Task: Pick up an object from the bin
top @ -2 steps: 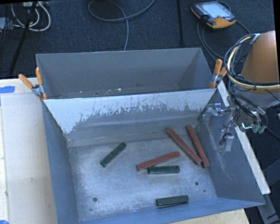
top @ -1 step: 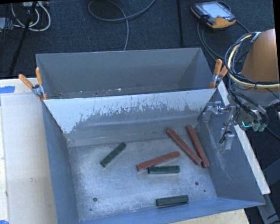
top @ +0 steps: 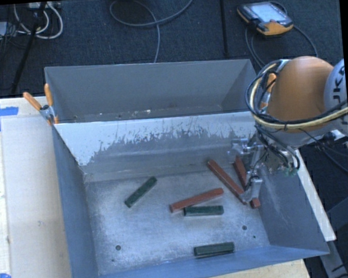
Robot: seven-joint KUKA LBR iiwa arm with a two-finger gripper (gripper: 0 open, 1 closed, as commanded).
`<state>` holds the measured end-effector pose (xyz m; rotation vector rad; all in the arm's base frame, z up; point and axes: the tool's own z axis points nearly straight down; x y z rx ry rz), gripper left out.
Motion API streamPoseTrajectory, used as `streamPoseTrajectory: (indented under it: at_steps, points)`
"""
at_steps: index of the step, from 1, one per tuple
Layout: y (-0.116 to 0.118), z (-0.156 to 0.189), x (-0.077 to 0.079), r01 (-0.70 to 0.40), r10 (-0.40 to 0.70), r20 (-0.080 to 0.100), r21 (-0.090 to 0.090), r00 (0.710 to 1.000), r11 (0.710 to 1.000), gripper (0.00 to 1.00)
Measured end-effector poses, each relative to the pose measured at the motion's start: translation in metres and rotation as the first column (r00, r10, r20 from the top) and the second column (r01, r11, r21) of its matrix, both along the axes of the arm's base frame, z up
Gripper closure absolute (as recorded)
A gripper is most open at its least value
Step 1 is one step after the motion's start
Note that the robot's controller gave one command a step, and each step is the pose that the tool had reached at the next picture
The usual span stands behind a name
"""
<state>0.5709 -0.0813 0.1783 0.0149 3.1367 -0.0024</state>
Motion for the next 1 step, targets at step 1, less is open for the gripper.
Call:
streamPoseTrajectory:
  at_steps: [1]
  points:
    - [0.0119,-0.066,-0.0044,-0.05,0.05,-0.001,0.003,0.999,0.999,0.0]
